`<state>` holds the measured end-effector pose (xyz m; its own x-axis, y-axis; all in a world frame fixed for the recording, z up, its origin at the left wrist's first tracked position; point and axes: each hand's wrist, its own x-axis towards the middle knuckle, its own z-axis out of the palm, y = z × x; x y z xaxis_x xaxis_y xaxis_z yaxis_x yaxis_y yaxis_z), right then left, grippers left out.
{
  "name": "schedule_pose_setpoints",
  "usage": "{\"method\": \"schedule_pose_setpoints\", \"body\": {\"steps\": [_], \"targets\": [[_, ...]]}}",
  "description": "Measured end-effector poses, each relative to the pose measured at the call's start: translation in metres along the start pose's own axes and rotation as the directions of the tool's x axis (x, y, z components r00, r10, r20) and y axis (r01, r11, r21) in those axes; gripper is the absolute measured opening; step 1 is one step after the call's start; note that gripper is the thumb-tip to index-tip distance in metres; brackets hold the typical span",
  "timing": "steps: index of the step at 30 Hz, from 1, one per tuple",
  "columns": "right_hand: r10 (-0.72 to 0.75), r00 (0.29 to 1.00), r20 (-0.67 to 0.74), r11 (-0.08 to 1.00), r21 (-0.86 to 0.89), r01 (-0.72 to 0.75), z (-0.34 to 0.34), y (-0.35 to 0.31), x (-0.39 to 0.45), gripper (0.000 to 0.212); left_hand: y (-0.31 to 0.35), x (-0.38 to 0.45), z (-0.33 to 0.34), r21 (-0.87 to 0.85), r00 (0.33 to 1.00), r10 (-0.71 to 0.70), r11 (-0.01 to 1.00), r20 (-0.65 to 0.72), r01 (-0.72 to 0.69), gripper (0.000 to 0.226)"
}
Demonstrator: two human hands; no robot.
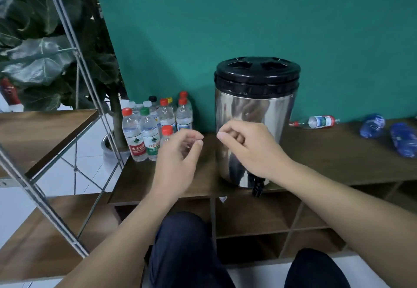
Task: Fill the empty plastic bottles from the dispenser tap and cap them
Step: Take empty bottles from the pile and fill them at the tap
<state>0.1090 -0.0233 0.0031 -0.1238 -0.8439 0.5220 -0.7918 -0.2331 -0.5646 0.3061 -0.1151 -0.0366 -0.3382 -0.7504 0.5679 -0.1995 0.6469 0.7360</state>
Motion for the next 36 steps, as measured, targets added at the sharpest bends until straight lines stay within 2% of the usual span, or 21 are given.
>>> {"method": "schedule_pose_setpoints", "body": {"steps": [4, 9, 12, 15, 18, 22, 27, 33, 36], "targets": [[0.128, 0.987, -0.095, 0.992, 0.03, -0.126, -0.047, 0.034, -0.053, 0.022, 0.037, -0.01, 0.062, -0.163, 0.994, 0.023, 0.987, 0.107, -0.005, 0.016], [0.261, 0.945, -0.197, 0.965, 0.043, -0.258, -0.097, 0.093, -0.104, 0.021, 0.072, -0.025, 0.147, -0.249, 0.965, 0.022, 0.968, 0.26, 0.045, 0.011], [0.309, 0.916, -0.255, 0.95, 0.038, -0.309, -0.118, 0.132, -0.123, 0.018, 0.088, -0.023, 0.201, -0.282, 0.93, -0.039, 0.948, 0.365, 0.151, 0.015], [0.323, 0.912, -0.254, 0.942, -0.005, -0.335, -0.125, 0.173, -0.136, 0.014, 0.085, -0.017, 0.255, -0.259, 0.893, -0.147, 0.926, 0.425, 0.276, 0.018], [0.389, 0.888, -0.245, 0.918, 0.018, -0.397, -0.126, 0.216, -0.138, 0.015, 0.075, -0.002, 0.307, -0.185, 0.877, -0.262, 0.915, 0.402, 0.358, 0.025], [0.461, 0.855, -0.237, 0.881, 0.004, -0.474, -0.126, 0.27, -0.126, 0.03, 0.057, 0.025, 0.367, -0.083, 0.867, -0.368, 0.905, 0.336, 0.417, 0.043], [0.537, 0.824, -0.179, 0.841, 0.043, -0.539, -0.121, 0.338, -0.091, 0.046, 0.006, 0.071, 0.43, 0.106, 0.87, -0.409, 0.913, 0.277, 0.395, 0.063], [0.627, 0.775, -0.074, 0.778, 0.109, -0.619, -0.11, 0.39, -0.032, 0.063, -0.037, 0.142, 0.477, 0.315, 0.911, -0.411, 0.861, -0.031, 0.399, 0.064], [0.643, 0.765, -0.031, 0.76, 0.149, -0.633, -0.101, 0.408, -0.009, 0.071, -0.054, 0.157, 0.492, 0.412, 0.918, -0.391, 0.828, -0.065, 0.381, 0.067]]}}
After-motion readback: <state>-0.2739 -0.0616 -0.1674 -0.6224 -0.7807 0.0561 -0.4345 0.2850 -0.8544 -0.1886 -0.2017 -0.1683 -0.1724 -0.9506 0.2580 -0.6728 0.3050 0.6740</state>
